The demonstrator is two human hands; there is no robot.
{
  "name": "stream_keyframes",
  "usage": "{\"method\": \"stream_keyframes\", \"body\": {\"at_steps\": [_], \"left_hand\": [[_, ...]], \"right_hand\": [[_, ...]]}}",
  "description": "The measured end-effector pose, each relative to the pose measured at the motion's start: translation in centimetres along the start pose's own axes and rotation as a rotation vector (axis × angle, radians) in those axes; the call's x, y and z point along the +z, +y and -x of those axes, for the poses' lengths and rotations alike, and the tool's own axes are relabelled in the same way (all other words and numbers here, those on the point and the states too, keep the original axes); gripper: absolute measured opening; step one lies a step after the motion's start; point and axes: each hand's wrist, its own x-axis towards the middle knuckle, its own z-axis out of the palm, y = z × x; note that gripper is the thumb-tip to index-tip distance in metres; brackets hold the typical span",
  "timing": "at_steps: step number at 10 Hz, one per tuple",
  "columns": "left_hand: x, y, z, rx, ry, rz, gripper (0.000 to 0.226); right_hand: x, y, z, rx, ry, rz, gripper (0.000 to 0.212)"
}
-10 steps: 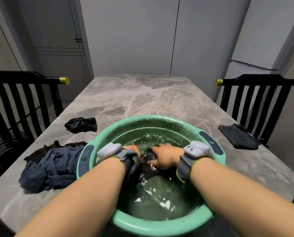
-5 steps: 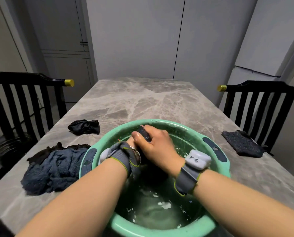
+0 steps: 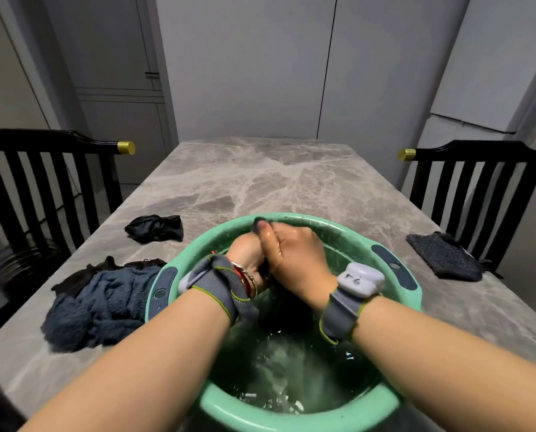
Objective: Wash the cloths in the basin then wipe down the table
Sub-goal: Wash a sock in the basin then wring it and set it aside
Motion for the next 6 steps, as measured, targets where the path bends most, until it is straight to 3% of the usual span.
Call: {"method": "stream_keyframes", "body": {"at_steps": [1,2,3,4,5,6], "left_hand": [[0.3,1.0,0.2,-0.002,0.012,0.017,0.054],[0.1,1.0,-0.3,0.056,0.185,-0.405,0.063],[-1.0,0.6,-0.2,0.223,0.359,-0.946,0.053],[-1.8,-1.2,-0.5,0.21,0.204,-1.218,0.04],[-1.4,-4.2,-2.2,0.032,0.023,-1.388,0.045],[-1.5,-5.3,-2.9,-0.029,0.013,-1.285,0.038]], "right_hand": [[-0.4,1.7,-1.3,0.258,-0.164,0.072,0.058],[-0.9,3.7,-1.3,0.432,-0.33,0.267,0.055],[-0.8,4.4,-0.9,0.42,-0.405,0.365,0.053],[0.2,4.7,0.0,0.301,-0.806,0.407,0.055],[1.2,4.7,1.7,0.238,-1.081,0.53,0.064],[1.4,4.4,2.0,0.2,-1.063,0.665,0.067]]}}
